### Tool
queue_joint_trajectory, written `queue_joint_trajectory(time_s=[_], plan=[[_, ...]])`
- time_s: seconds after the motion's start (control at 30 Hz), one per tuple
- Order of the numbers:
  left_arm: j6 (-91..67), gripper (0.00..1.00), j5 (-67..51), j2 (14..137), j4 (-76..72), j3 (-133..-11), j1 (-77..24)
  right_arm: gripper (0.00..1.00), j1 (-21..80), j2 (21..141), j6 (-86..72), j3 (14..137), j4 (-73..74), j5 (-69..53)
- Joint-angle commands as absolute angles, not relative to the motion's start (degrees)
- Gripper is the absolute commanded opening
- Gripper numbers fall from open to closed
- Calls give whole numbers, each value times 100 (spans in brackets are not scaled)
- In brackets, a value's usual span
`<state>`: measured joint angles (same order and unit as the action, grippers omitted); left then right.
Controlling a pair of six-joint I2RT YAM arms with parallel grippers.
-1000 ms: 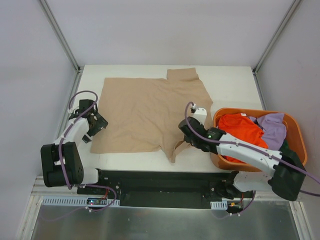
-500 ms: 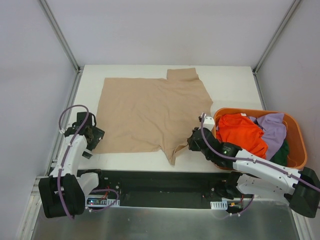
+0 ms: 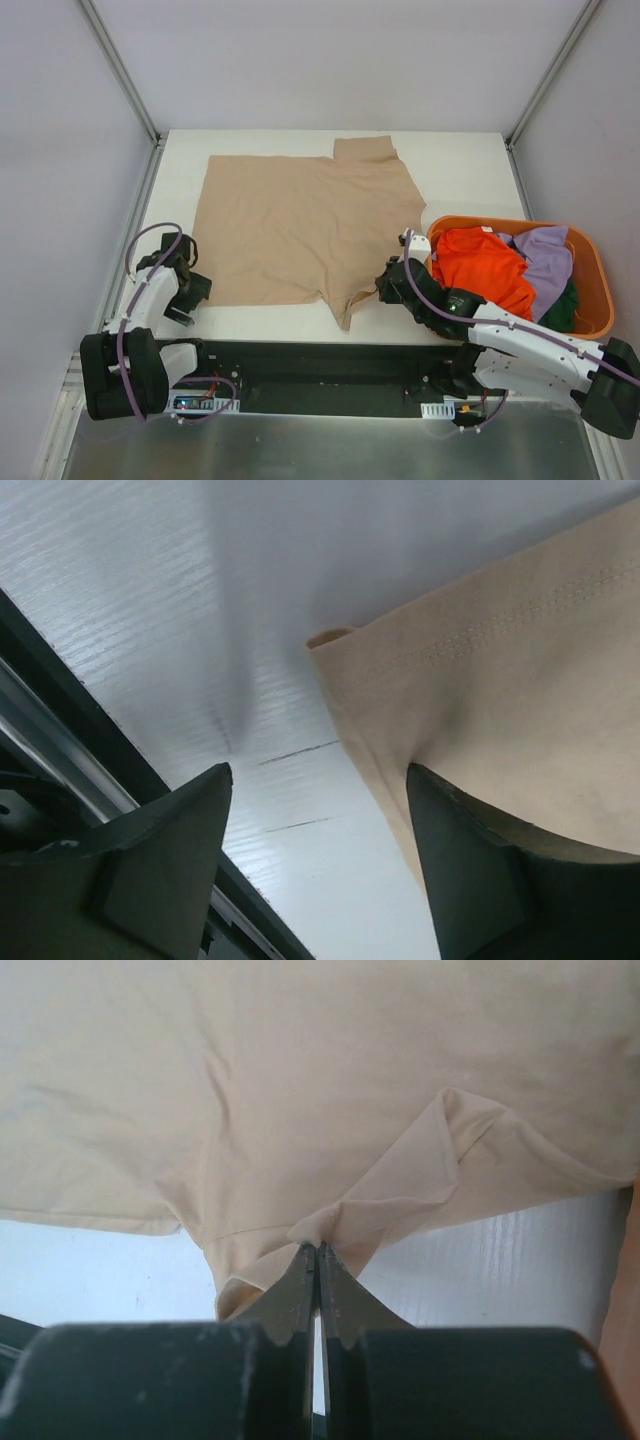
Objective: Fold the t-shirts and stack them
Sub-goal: Flatten out the tshirt
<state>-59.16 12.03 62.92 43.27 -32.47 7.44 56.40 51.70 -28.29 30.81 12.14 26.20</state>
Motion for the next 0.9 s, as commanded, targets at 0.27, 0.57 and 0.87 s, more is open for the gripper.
queue_joint_trajectory(time_s=[0.27,0.57,0.87], plan=[[-5766,39,1055,7242,3674,-3243,694,0,5660,5343,-2742,3217,967,2619],[-5291,0,1098,7164,3384,-3471,694,0,5660,5221,-2584,3287,1046,2742],[-5466,0,1397,5205,3313,-3498,694,1,5660,4922,-2356,3603,1248,2997]])
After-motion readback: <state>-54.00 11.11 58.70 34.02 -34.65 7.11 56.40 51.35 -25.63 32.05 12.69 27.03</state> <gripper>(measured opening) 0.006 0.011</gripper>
